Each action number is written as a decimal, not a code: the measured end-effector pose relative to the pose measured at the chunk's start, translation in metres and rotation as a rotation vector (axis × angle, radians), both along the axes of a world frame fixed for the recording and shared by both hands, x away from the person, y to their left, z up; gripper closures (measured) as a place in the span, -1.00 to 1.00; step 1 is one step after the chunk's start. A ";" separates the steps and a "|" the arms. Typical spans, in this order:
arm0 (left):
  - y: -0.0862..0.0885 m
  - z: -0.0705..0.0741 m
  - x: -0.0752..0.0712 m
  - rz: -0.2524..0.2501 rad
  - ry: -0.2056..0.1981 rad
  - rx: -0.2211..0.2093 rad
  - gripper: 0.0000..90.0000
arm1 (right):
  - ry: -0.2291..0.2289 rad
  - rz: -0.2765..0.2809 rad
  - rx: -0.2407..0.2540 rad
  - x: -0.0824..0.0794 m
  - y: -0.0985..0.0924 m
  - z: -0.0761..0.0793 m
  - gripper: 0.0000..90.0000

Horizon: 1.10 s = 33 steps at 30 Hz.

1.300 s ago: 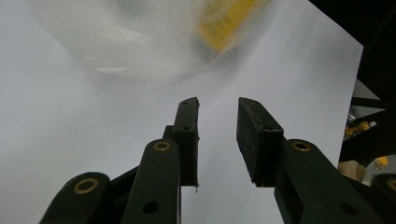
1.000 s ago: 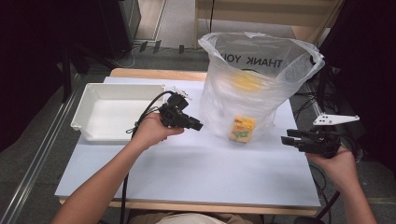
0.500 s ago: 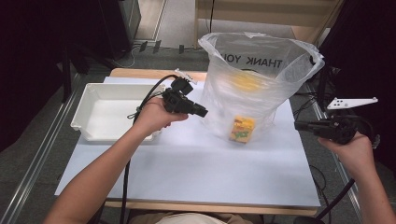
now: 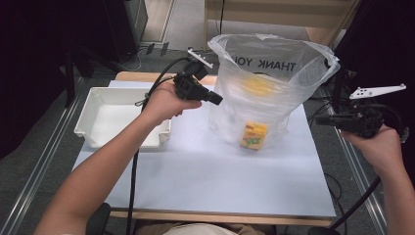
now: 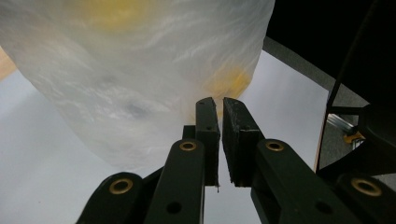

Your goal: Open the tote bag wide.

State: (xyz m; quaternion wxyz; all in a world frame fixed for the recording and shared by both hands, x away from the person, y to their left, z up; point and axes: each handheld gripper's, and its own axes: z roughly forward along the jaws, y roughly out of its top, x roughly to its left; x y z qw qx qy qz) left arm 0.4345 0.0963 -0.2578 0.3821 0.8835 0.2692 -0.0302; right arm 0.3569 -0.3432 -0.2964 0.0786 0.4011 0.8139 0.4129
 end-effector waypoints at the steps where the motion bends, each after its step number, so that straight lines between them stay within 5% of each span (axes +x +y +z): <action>1: -0.003 0.007 0.003 -0.002 -0.006 -0.001 0.91 | -0.008 0.003 -0.004 0.005 0.000 0.006 1.00; 17: -0.028 0.057 0.033 -0.004 -0.025 -0.008 0.94 | -0.066 0.027 -0.022 0.028 0.004 0.051 1.00; 25: -0.046 0.074 0.053 0.014 -0.037 0.019 0.96 | -0.104 0.058 -0.050 0.048 0.020 0.080 1.00; 33: -0.068 0.086 0.075 0.034 -0.027 0.068 0.96 | -0.122 0.070 -0.062 0.074 0.033 0.094 1.00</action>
